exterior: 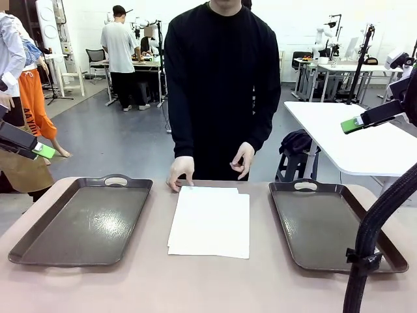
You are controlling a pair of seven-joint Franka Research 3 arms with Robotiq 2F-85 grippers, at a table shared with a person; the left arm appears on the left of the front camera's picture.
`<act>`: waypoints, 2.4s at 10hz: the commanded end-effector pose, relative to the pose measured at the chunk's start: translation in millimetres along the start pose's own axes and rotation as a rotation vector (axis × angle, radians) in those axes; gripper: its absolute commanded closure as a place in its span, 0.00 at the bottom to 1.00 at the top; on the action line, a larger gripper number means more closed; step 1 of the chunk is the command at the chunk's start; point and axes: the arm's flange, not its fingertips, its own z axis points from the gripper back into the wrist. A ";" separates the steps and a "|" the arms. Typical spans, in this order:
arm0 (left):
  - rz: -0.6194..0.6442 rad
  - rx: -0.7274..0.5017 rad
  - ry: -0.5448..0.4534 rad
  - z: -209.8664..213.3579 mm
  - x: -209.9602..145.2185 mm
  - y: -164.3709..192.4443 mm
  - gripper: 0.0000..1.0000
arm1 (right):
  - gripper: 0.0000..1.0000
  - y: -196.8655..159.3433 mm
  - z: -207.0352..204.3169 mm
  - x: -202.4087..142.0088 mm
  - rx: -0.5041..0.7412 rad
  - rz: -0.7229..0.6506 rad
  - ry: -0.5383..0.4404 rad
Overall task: Sort the A4 documents.
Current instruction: Receive the A4 Paper.
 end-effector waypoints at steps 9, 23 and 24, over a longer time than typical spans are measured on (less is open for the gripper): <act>0.000 -0.013 -0.004 0.3 0.2 1.4 0.00 | 0.00 0.6 -1.1 0.2 0.005 0.001 -0.001; 0.000 -0.013 -0.004 0.3 0.2 1.4 0.00 | 0.00 0.6 -1.1 0.2 0.005 0.001 -0.001; 0.000 -0.013 -0.004 0.3 0.2 1.4 0.00 | 0.00 0.6 -1.1 0.2 0.005 0.001 -0.001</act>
